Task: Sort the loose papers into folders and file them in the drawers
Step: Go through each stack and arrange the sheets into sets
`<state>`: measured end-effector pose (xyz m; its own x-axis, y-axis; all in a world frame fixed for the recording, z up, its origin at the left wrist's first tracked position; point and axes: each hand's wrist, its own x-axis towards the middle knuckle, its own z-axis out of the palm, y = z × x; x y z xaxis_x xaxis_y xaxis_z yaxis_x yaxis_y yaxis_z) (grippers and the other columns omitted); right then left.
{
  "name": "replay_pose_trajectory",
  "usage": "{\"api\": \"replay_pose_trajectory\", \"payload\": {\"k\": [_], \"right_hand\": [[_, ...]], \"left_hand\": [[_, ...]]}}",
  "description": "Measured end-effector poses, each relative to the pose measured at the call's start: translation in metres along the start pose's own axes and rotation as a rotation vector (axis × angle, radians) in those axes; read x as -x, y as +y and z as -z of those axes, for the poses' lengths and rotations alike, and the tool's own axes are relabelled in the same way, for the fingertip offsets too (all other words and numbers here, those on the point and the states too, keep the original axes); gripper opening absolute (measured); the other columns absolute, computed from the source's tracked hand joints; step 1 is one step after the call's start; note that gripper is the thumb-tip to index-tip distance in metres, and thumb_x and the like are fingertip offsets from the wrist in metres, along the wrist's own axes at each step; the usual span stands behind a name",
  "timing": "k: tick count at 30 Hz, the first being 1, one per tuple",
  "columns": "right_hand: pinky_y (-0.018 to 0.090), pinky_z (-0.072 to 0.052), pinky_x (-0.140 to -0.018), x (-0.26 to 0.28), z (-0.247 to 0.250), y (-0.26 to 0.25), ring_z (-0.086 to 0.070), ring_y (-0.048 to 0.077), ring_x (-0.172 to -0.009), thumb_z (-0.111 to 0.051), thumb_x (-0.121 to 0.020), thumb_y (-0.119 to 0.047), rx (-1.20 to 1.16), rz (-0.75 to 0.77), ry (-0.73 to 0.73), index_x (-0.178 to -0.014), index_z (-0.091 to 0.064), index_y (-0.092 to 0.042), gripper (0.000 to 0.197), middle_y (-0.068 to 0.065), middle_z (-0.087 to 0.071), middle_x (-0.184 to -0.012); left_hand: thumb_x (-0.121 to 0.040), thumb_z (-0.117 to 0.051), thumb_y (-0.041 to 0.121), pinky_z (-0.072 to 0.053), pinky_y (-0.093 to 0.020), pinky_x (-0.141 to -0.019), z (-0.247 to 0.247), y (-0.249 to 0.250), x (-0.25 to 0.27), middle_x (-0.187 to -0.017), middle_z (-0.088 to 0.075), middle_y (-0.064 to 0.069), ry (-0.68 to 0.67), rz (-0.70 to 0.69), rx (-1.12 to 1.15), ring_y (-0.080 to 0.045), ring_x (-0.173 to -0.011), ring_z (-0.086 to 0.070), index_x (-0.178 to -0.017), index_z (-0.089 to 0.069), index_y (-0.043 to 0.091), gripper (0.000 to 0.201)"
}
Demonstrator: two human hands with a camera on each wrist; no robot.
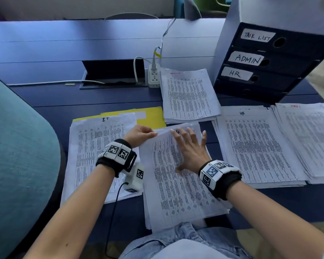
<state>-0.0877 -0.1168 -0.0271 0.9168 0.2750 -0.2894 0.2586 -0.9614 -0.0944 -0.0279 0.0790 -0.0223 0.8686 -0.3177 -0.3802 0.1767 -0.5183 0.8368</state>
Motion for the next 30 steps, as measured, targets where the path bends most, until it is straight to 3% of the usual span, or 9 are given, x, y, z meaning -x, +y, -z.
{"api": "replay_pose_trajectory", "payload": {"k": [6,12,15,17,21,23,25,27,30], "right_hand": [[0.061,0.008,-0.108,-0.011,0.015,0.004,-0.016,0.02,-0.139,-0.075,-0.069,-0.045,-0.135,0.03,0.089,-0.147,-0.012,-0.027,0.102,-0.001,-0.03,-0.146],[0.051,0.0,-0.111,-0.004,0.012,0.012,-0.046,0.017,-0.116,-0.05,-0.09,-0.012,-0.125,0.134,0.202,-0.102,-0.062,-0.015,0.017,-0.003,-0.062,-0.104],[0.052,-0.006,-0.108,0.007,0.001,0.011,-0.055,0.021,-0.104,-0.056,-0.082,-0.003,-0.092,0.201,0.164,-0.087,-0.066,-0.011,0.013,0.001,-0.064,-0.095],[0.056,-0.012,-0.106,0.012,-0.004,0.012,-0.059,0.023,-0.1,-0.062,-0.079,-0.002,-0.101,0.201,0.181,-0.083,-0.068,-0.01,0.011,0.003,-0.065,-0.091],[0.052,-0.008,-0.108,0.007,0.005,0.016,-0.055,0.02,-0.102,-0.05,-0.092,-0.012,-0.208,0.03,0.306,-0.09,-0.067,-0.011,0.017,0.001,-0.065,-0.094],[0.049,-0.006,-0.11,0.001,0.023,0.016,-0.051,0.019,-0.105,-0.044,-0.095,-0.013,-0.24,-0.077,0.382,-0.092,-0.063,-0.011,0.02,-0.001,-0.063,-0.098],[0.049,-0.006,-0.111,-0.005,0.045,0.018,-0.048,0.018,-0.108,-0.04,-0.096,-0.013,-0.284,-0.172,0.451,-0.091,-0.058,-0.013,0.019,-0.002,-0.059,-0.098],[0.052,-0.008,-0.111,-0.011,0.066,0.024,-0.046,0.02,-0.112,-0.039,-0.097,-0.013,-0.345,-0.24,0.543,-0.09,-0.056,-0.013,0.018,0.0,-0.057,-0.1],[0.054,-0.014,-0.111,-0.012,0.081,0.044,-0.037,0.025,-0.125,-0.047,-0.096,-0.032,-0.443,-0.366,0.773,-0.112,-0.057,-0.011,0.028,0.009,-0.048,-0.126]], "left_hand": [[-0.089,-0.059,0.025,-0.037,-0.019,-0.049,0.005,-0.005,0.006,-0.062,-0.053,0.001,-0.03,-0.016,0.05,-0.006,-0.049,-0.047,-0.07,-0.059,0.017,0.021],[-0.077,-0.052,0.066,-0.038,-0.009,-0.046,0.004,-0.008,0.008,-0.068,-0.042,0.002,-0.012,0.007,0.069,0.001,-0.048,-0.041,-0.084,-0.055,0.015,0.051],[-0.089,-0.059,0.021,-0.039,-0.007,-0.048,0.004,-0.007,0.008,-0.07,-0.052,0.001,-0.006,-0.015,0.054,0.008,-0.045,-0.048,-0.086,-0.061,0.012,0.01],[-0.091,-0.054,0.005,-0.046,-0.009,-0.061,0.002,-0.009,0.008,-0.08,-0.059,-0.002,0.054,-0.019,-0.017,0.006,-0.06,-0.056,-0.102,-0.063,0.005,0.014],[-0.093,-0.054,0.021,-0.037,-0.027,-0.096,-0.009,0.002,0.013,-0.125,-0.055,-0.007,0.138,-0.159,-0.166,-0.016,-0.114,-0.05,-0.127,-0.053,0.018,0.034],[-0.084,-0.053,0.057,-0.04,-0.018,-0.088,-0.015,0.02,0.02,-0.123,-0.059,0.004,0.077,-0.184,0.051,-0.004,-0.108,-0.053,-0.12,-0.057,0.02,0.052],[-0.051,-0.05,0.089,-0.045,-0.007,-0.075,-0.02,0.033,0.024,-0.099,-0.067,0.02,0.061,-0.23,0.313,0.011,-0.089,-0.059,-0.108,-0.06,0.021,0.089],[-0.045,-0.057,0.086,-0.046,-0.006,-0.072,-0.023,0.038,0.021,-0.09,-0.067,0.02,0.065,-0.266,0.344,0.011,-0.082,-0.062,-0.106,-0.06,0.019,0.09],[-0.079,-0.069,0.041,-0.051,-0.031,-0.076,-0.032,0.049,0.01,-0.087,-0.065,-0.004,0.155,-0.267,0.235,-0.012,-0.077,-0.061,-0.097,-0.062,0.012,0.034]]}}
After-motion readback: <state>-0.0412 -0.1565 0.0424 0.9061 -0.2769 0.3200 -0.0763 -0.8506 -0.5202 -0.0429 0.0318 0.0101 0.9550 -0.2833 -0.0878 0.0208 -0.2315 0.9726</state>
